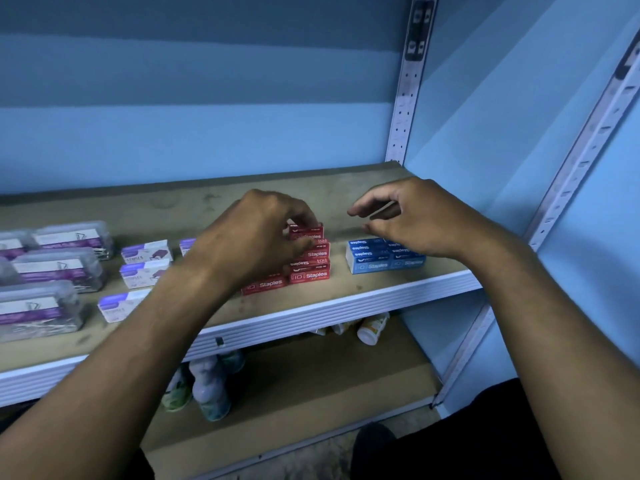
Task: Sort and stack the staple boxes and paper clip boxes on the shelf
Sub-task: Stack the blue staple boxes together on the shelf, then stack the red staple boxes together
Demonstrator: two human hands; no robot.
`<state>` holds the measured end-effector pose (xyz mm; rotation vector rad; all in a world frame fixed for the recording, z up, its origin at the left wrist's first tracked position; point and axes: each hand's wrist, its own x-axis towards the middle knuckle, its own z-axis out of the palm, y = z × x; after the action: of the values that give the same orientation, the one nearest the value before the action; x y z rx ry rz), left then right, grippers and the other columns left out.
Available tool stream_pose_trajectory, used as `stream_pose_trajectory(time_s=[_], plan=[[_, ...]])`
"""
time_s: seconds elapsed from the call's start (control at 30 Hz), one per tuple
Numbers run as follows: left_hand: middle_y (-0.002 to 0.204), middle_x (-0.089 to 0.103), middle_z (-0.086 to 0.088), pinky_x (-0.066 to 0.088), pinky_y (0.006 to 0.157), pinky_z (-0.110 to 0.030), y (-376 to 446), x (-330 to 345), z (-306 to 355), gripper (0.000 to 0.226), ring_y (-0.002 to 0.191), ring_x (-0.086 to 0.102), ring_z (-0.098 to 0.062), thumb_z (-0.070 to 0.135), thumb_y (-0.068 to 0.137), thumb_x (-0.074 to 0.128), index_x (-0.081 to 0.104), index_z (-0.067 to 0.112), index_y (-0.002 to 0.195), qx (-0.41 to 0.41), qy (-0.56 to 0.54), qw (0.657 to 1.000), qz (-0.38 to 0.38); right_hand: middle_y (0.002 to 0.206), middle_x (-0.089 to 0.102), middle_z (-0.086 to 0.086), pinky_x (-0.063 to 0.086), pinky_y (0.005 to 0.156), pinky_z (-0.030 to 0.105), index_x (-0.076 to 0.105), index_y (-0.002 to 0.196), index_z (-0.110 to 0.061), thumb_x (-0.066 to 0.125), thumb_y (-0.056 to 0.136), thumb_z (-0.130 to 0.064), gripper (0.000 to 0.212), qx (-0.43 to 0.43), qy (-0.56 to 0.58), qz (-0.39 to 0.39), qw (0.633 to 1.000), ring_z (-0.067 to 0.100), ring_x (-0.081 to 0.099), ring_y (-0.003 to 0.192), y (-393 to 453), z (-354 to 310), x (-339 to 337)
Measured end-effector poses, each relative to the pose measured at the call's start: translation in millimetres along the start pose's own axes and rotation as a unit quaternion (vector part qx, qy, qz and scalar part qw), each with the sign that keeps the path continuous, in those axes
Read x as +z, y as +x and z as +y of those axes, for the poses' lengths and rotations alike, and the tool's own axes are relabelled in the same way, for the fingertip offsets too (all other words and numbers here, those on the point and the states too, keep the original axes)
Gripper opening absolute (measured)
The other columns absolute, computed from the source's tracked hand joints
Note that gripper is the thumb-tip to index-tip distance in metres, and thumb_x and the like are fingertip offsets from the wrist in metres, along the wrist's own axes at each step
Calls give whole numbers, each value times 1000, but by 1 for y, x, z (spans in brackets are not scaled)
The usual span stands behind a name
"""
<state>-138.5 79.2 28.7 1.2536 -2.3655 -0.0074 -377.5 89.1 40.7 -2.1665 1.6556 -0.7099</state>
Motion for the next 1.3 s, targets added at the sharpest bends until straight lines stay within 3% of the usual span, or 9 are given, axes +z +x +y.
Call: stream_pose_trajectory(time_s=[0.17, 0.3, 0.47, 0.63, 0.7, 0.83, 1.13, 1.3], plan=[[103, 71, 11, 58, 77, -35, -9, -13, -15, 26, 84, 65, -2, 33, 81, 74, 72, 30, 106, -27, -8, 999, -31, 106, 70, -20, 44, 76, 5, 75, 110, -33, 71, 92, -19, 24, -33, -2, -15, 999, -10, 63, 95, 9, -19, 14], [107, 72, 11, 58, 79, -32, -15, -19, -21, 25, 85, 66, -2, 30, 83, 74, 73, 27, 108, -39, -6, 999, -31, 102, 72, -17, 52, 84, 16, 76, 108, -29, 73, 90, -17, 22, -43, 2, -37, 998, -4, 66, 92, 18, -32, 26], [106, 73, 8, 55, 83, -28, -21, -14, -31, 26, 90, 65, -6, 25, 83, 73, 74, 26, 109, -41, 7, 998, -50, 105, 73, -13, 53, 87, 20, 77, 110, -26, 73, 88, -11, 27, -58, -10, -54, 997, -2, 65, 93, 24, -39, 38], [105, 73, 10, 50, 79, -22, -23, -12, -36, 28, 82, 58, -3, 23, 83, 73, 74, 28, 110, -42, 18, 997, -63, 103, 74, -13, 55, 84, 18, 77, 108, -26, 74, 85, -8, 29, -64, -39, -63, 995, -4, 66, 89, 32, -42, 46], [108, 73, 10, 48, 79, -19, -23, -11, -37, 28, 83, 57, -2, 23, 84, 72, 74, 28, 111, -40, 18, 997, -63, 100, 75, -12, 56, 82, 19, 78, 106, -25, 75, 84, -7, 29, -62, -41, -62, 995, -4, 66, 87, 34, -44, 48], [110, 72, 7, 54, 87, -30, -23, -9, -36, 28, 95, 65, -9, 18, 85, 71, 74, 27, 111, -45, 2, 997, -59, 91, 75, -13, 60, 79, 23, 80, 99, -25, 75, 83, -2, 28, -54, -46, -47, 996, -2, 68, 81, 37, -45, 52], [100, 75, 7, 48, 76, -20, -24, -12, -32, 25, 78, 59, -3, 15, 85, 70, 75, 26, 107, -52, -9, 998, -22, 90, 75, -14, 59, 81, 22, 81, 95, -25, 75, 83, -4, 25, -58, -42, -33, 997, -3, 67, 81, 33, -49, 49], [100, 74, 12, 54, 79, -26, -29, -25, -23, 23, 83, 65, -3, 19, 86, 70, 75, 28, 106, -37, -3, 999, -4, 96, 74, -14, 56, 84, 21, 80, 99, -26, 78, 85, -11, 21, -69, -29, -30, 997, -3, 66, 86, 24, -54, 40]])
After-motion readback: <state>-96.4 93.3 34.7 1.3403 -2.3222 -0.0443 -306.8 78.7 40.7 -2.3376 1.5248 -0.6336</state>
